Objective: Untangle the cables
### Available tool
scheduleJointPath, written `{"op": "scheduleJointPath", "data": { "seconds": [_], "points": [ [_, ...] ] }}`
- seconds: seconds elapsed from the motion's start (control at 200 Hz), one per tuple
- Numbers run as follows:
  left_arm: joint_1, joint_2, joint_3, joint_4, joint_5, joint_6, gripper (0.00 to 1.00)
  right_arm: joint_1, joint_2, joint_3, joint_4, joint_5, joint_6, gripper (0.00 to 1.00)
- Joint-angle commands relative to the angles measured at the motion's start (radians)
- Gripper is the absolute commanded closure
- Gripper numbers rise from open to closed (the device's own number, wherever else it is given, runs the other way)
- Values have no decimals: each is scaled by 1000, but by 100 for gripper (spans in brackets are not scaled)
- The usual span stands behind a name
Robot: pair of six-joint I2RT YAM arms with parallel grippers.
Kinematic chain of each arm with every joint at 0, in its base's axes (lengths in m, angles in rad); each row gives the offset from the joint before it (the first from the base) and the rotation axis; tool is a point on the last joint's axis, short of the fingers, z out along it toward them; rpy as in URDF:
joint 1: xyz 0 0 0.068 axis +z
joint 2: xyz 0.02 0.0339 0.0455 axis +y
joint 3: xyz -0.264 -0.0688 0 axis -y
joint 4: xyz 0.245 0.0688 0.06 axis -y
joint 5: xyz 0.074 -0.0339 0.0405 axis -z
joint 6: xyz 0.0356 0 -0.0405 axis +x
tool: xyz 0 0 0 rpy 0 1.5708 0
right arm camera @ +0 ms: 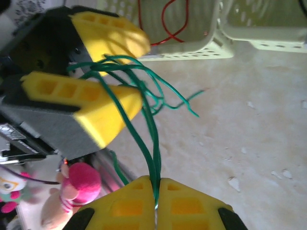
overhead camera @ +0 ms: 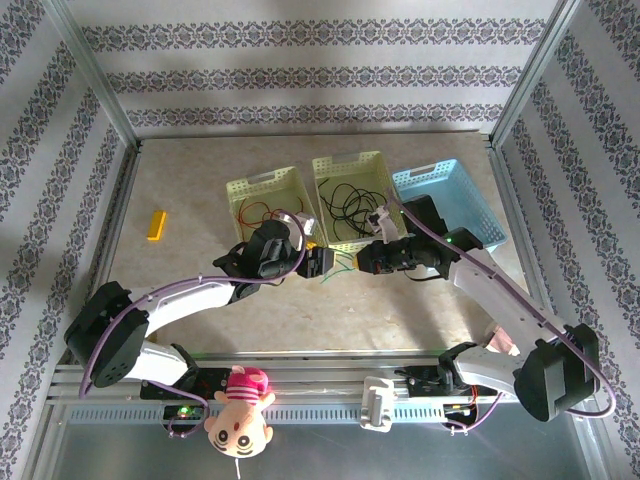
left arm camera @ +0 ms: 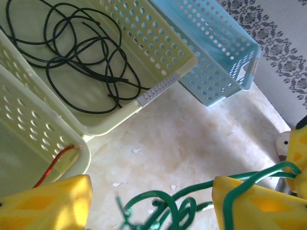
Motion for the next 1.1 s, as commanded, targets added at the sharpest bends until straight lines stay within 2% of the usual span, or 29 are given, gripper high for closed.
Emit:
{"op": "scheduleJointPath", "data": {
  "seconds": [0.0, 0.06, 0.105, 0.24, 0.345, 0.505, 0.57, 0.635, 0.745, 0.839, 0.994, 1.094],
  "points": [
    [12, 17, -2, 93, 51, -20, 60, -23, -31, -17, 31, -104, 37, 94],
    [13, 23, -1, 108, 66, -31, 86, -45, -41, -18, 28, -89, 45, 94],
    [12, 25, -2, 108, 70, -33, 100, -65, -51, -23, 29, -61, 57, 93],
    [12, 15, -12, 94, 74, -33, 100, -142, -88, -35, 2, 79, 84, 90],
    [13, 2, -19, 80, 92, -31, 100, -186, -107, -42, -35, 232, 99, 87],
    [13, 3, -9, 54, 199, -23, 100, -202, -107, -54, -70, 381, 105, 86],
    [13, 13, 0, 34, 226, -28, 100, -202, -100, -57, -64, 360, 101, 86],
    [13, 23, 7, 23, 236, -29, 100, -198, -101, -61, -30, 271, 88, 81],
    [13, 36, 12, 16, 226, -21, 100, -148, -137, -61, 33, 175, 83, 54],
    [12, 51, 23, 1, 219, -8, 100, -77, -168, -49, 55, 179, 60, 44],
    [11, 71, 37, -1, 222, -7, 100, 16, -155, -23, 55, 172, 24, 41],
    [11, 71, 42, 0, 220, -5, 100, 46, -114, -11, 38, 221, 19, 41]
  ]
}}
